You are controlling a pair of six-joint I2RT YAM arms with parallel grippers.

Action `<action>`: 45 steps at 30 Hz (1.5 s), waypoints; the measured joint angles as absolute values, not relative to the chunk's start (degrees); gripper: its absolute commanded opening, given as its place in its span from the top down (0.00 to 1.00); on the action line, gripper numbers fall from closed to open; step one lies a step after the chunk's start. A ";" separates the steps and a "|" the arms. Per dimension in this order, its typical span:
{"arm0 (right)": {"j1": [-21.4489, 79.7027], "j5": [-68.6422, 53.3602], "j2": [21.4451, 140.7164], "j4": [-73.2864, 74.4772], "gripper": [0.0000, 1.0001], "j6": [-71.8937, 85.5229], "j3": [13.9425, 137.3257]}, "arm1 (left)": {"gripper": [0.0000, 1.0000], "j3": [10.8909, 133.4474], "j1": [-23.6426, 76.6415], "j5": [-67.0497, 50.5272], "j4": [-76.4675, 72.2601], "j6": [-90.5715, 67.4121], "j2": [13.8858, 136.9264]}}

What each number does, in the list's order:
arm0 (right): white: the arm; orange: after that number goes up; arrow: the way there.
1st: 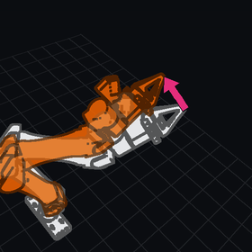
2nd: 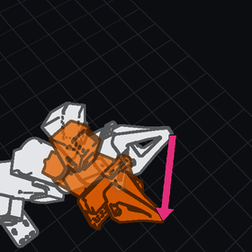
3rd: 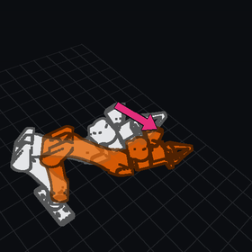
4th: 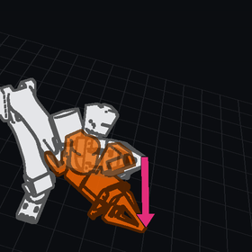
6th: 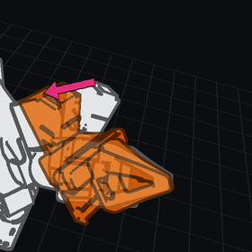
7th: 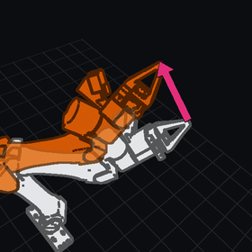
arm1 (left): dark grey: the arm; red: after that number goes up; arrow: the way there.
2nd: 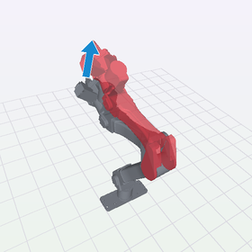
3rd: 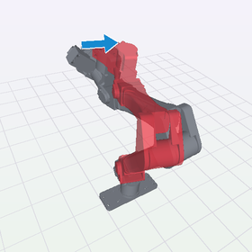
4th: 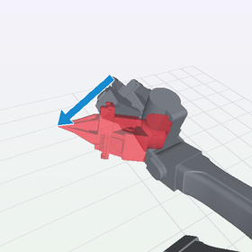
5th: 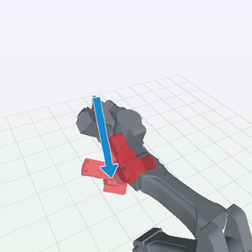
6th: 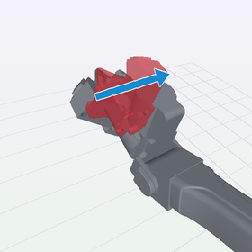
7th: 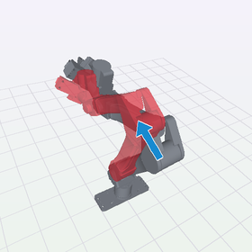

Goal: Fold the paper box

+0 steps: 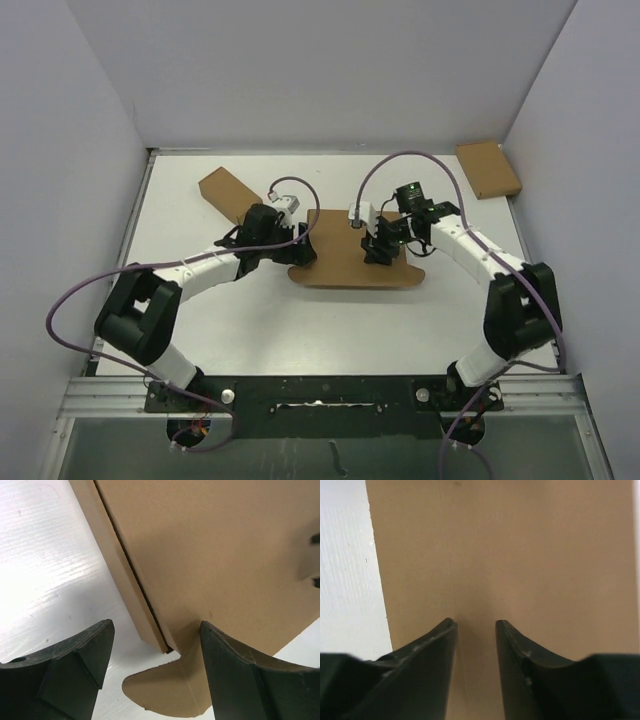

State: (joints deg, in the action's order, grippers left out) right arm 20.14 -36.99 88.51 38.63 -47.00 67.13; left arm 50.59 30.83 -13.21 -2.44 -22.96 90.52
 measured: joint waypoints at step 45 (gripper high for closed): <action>28.97 -18.83 91.92 25.21 0.38 -53.10 57.71 | 0.39 51.79 29.89 -15.73 -2.17 -23.53 95.48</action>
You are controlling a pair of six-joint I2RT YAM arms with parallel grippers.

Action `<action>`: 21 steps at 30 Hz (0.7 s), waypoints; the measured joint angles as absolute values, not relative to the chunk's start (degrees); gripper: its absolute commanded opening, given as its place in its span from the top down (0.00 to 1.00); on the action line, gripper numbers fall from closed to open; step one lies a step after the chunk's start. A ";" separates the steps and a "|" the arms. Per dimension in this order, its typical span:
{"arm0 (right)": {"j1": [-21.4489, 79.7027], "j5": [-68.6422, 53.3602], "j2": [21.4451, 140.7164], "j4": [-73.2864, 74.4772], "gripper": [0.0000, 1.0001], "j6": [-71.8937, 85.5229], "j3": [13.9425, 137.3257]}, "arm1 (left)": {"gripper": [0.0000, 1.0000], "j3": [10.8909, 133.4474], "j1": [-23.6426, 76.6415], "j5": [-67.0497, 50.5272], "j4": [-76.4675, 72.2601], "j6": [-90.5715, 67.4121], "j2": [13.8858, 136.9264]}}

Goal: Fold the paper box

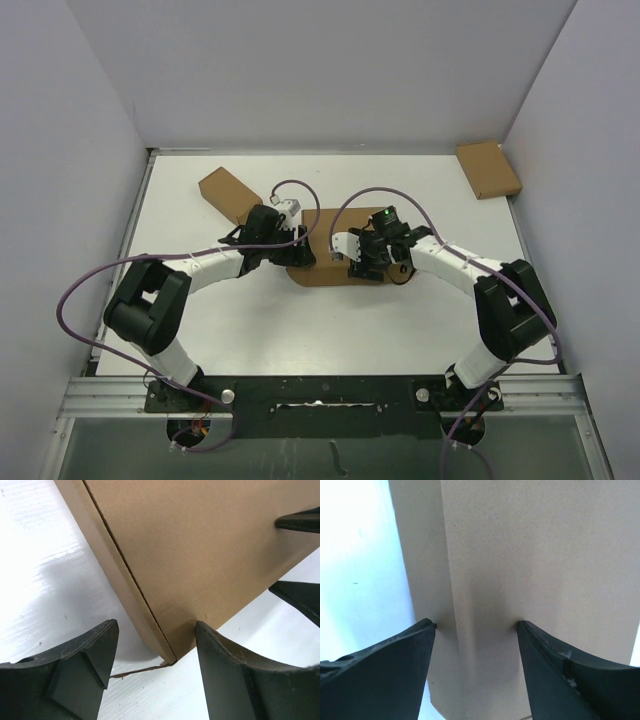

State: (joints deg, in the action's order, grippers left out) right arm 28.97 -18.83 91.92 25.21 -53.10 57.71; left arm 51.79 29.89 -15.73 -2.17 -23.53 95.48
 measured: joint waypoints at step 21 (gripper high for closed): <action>30.02 -14.76 90.59 17.98 0.51 -54.41 54.41 | 0.34 51.79 29.87 -16.78 -1.21 -23.73 94.61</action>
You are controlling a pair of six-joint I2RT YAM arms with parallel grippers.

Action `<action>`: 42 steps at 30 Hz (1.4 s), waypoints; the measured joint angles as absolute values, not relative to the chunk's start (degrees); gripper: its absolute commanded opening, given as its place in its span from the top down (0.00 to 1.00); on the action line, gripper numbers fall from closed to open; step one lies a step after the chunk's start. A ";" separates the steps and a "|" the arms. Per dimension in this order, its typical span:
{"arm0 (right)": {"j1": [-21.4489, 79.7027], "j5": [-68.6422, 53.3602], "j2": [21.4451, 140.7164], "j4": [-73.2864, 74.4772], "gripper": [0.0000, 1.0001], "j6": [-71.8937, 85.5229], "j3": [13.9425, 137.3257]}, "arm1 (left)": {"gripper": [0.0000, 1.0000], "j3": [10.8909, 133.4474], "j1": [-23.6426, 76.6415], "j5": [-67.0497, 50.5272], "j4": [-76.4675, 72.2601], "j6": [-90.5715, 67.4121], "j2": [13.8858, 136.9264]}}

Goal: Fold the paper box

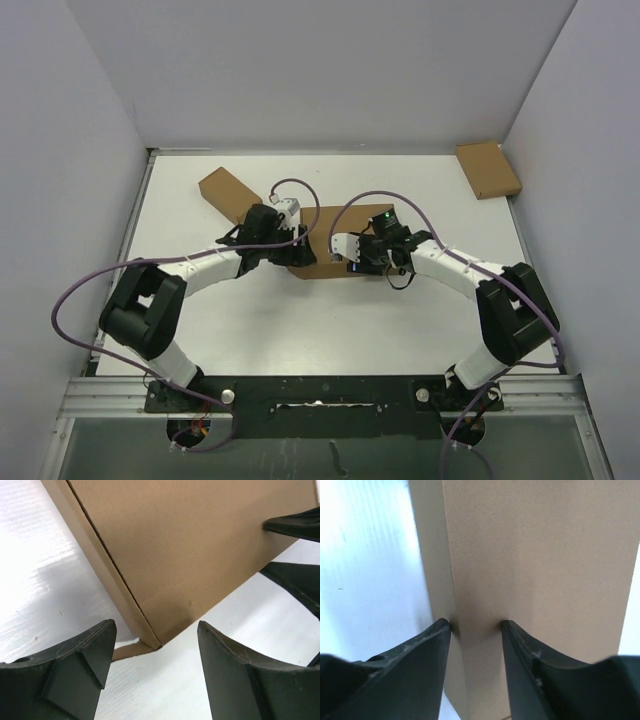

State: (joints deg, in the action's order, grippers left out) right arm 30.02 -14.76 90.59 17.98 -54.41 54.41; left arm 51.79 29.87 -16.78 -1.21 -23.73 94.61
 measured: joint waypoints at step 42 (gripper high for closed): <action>-6.74 -52.82 110.10 12.53 0.41 19.94 64.07 | 0.10 31.35 18.24 -18.52 -13.17 -38.68 68.16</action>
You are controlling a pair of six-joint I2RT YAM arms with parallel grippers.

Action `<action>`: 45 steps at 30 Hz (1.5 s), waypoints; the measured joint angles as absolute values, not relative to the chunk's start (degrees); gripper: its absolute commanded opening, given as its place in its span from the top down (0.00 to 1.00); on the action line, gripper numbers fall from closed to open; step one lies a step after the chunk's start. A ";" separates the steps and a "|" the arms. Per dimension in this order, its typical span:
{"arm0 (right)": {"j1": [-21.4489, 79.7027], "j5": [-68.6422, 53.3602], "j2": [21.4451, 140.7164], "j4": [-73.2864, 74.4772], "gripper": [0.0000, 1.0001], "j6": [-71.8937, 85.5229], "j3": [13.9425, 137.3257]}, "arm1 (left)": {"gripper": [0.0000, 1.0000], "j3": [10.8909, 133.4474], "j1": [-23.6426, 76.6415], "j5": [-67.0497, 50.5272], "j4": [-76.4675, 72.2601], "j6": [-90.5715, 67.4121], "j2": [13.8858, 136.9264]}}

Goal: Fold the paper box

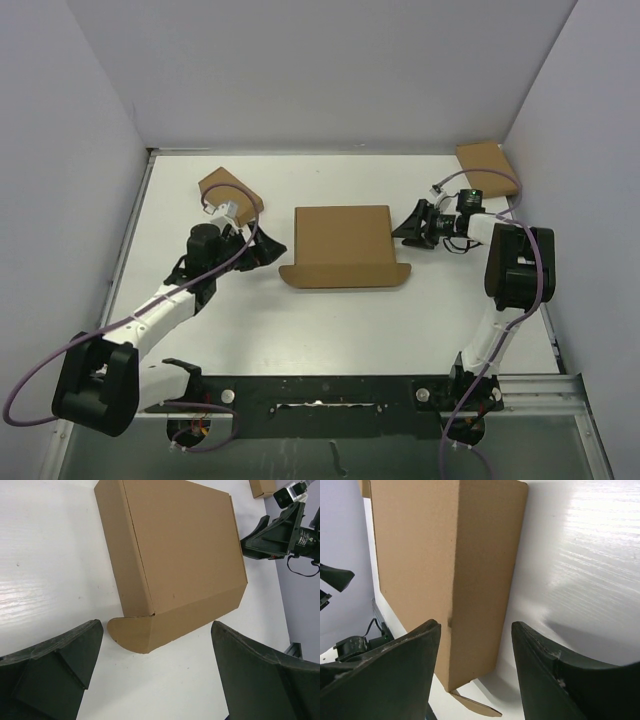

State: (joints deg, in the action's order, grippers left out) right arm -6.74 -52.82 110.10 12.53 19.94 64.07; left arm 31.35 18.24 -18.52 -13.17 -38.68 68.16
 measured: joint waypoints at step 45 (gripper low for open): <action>-10.31 -61.28 108.38 11.46 0.33 15.16 64.05 | 0.12 24.88 14.41 -24.36 -11.22 -39.57 56.99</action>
